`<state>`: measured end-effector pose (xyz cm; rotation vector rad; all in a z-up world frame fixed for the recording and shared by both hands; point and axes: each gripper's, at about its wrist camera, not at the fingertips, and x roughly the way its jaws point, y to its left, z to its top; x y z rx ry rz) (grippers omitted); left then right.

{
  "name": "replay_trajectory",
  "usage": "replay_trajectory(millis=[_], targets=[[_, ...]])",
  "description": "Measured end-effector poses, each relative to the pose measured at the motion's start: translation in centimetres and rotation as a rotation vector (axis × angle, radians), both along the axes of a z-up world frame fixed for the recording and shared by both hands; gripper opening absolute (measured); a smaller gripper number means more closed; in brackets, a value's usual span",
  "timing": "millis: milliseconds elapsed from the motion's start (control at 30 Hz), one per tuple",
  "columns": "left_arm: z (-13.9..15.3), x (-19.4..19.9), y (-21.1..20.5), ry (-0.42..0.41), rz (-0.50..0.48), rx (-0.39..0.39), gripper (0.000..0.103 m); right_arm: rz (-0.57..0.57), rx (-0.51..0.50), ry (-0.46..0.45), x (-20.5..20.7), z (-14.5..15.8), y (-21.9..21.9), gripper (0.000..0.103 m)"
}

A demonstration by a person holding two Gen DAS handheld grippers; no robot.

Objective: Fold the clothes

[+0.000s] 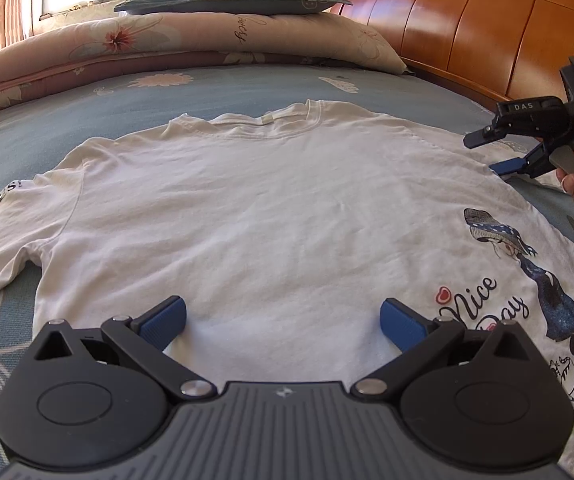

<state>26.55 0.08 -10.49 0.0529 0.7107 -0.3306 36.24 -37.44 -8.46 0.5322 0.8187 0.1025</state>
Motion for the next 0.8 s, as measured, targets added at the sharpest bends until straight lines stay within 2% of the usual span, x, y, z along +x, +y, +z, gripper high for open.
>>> replay_trajectory(millis=[67, 200, 300, 367, 433, 467, 533, 667, 800], targets=[[0.0, 0.0, 0.0, 0.001, 0.001, 0.001, 0.102, -0.012, 0.02, 0.016, -0.5, 0.5, -0.8, 0.081], [0.0, 0.0, 0.0, -0.001, 0.0, 0.002, 0.102, -0.107, -0.015, -0.066, -1.3, 3.1, -4.2, 0.082], [-0.1, 0.0, 0.0, -0.004, 0.0, 0.002, 0.102, -0.163, -0.124, -0.077, -0.4, 3.9, -6.5, 0.081], [-0.1, 0.0, 0.1, -0.006, -0.001, 0.001, 0.102, -0.163, -0.253, -0.063, 0.6, 4.0, -7.2, 0.078], [-0.2, 0.0, 0.1, -0.009, -0.003, -0.002, 0.102, -0.134, -0.385, -0.041, 1.8, 3.6, -7.5, 0.066], [-0.2, 0.0, 0.1, -0.01, -0.004, -0.003, 0.102, -0.111, -0.433, -0.031, 2.4, 3.4, -7.7, 0.064], [-0.2, 0.0, 0.1, -0.012, -0.005, -0.004, 0.102, -0.035, -0.481, -0.015, 3.6, 2.5, -8.1, 0.054], [-0.2, 0.0, 0.1, -0.013, -0.005, -0.004, 0.102, 0.111, -0.601, 0.009, 4.6, 1.0, -8.4, 0.048], [-0.3, -0.1, 0.0, -0.019, -0.004, -0.001, 0.102, 0.204, -0.643, -0.001, 5.2, 0.2, -9.5, 0.048]])
